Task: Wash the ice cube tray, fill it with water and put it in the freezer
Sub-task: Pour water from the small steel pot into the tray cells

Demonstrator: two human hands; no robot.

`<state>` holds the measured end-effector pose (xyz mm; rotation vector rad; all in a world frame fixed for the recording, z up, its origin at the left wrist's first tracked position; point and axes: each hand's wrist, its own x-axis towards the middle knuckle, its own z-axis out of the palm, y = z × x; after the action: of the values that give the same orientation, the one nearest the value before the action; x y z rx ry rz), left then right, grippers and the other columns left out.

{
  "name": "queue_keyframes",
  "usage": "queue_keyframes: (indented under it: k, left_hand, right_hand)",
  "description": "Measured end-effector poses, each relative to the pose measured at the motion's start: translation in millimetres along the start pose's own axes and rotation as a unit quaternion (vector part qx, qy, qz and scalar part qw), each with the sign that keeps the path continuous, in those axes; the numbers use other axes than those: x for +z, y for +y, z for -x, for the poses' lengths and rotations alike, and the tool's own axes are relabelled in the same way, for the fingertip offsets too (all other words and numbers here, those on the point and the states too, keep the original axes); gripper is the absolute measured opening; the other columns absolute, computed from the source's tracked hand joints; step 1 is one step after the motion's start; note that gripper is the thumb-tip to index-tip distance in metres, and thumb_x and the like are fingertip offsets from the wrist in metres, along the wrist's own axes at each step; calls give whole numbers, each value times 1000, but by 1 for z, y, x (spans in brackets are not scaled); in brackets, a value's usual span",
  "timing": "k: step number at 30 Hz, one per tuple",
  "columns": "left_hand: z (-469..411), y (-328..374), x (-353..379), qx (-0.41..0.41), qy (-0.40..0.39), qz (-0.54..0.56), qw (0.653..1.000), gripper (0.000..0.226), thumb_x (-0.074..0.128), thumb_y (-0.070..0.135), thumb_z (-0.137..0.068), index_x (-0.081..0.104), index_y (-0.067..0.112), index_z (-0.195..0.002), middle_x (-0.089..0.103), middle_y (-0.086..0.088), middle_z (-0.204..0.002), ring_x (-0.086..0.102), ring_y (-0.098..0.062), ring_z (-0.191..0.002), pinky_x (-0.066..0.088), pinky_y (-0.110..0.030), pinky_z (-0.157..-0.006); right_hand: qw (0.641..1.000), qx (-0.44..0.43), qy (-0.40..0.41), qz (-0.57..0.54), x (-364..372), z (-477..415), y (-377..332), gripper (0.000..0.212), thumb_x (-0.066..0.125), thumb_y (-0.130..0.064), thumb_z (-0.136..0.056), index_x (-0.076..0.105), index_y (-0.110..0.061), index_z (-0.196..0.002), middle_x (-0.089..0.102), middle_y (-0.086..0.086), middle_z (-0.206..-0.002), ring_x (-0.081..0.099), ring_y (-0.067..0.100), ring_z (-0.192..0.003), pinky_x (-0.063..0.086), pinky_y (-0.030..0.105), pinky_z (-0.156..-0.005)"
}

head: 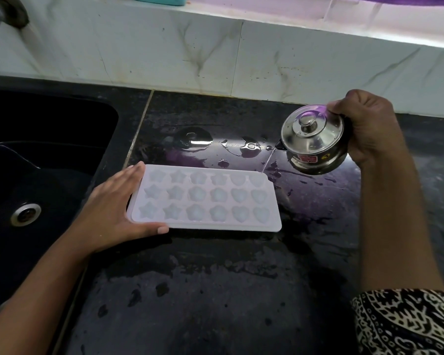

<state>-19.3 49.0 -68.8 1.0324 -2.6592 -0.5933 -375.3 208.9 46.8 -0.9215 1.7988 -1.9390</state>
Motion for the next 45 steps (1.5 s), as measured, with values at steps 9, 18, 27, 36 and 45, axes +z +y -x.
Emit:
queue_keyframes:
  k: [9, 18, 27, 36, 45]
  left_hand:
    - [-1, -2, 1, -1, -4, -3, 1000, 144, 36, 105, -39, 17, 23, -155, 19, 8, -160, 18, -12, -146, 18, -44, -119]
    - [0, -2, 1, -2, -5, -1, 1000, 143, 37, 105, -39, 16, 24, -155, 17, 9, -160, 16, -11, -147, 16, -42, -119]
    - [0, 0, 0, 0, -5, 2, 1000, 145, 36, 105, -38, 16, 22, -155, 18, 8, -160, 17, -12, -147, 17, -43, -119]
    - [1, 1, 0, -5, -7, 7, 1000, 146, 35, 106, -37, 15, 23, -155, 17, 7, -161, 16, -10, -146, 16, -43, -120]
    - [1, 3, -1, -8, -11, 6, 1000, 146, 34, 105, -36, 15, 23, -155, 17, 7, -161, 16, -12, -147, 16, -43, -120]
  right_hand:
    - [1000, 3, -3, 2, -1, -1, 1, 30, 66, -12, -66, 41, -16, -50, 39, 6, -52, 36, 14, -47, 37, 20, -49]
    - [998, 15, 7, -53, 2, -1, 2, 34, 62, -4, -71, 46, -19, -45, 43, -6, -45, 41, 11, -49, 40, 20, -54]
    - [998, 13, -4, -63, 1, 1, -3, 33, 62, -5, -69, 50, -19, -42, 46, -8, -45, 43, 9, -48, 40, 19, -54]
    - [1000, -2, -17, -7, 2, 3, -5, 35, 64, -4, -72, 43, -17, -47, 43, -5, -43, 40, 10, -42, 39, 17, -48]
    - [1000, 9, 3, -22, 1, 1, -5, 32, 65, -7, -68, 45, -18, -45, 42, -3, -46, 39, 12, -47, 39, 19, -51]
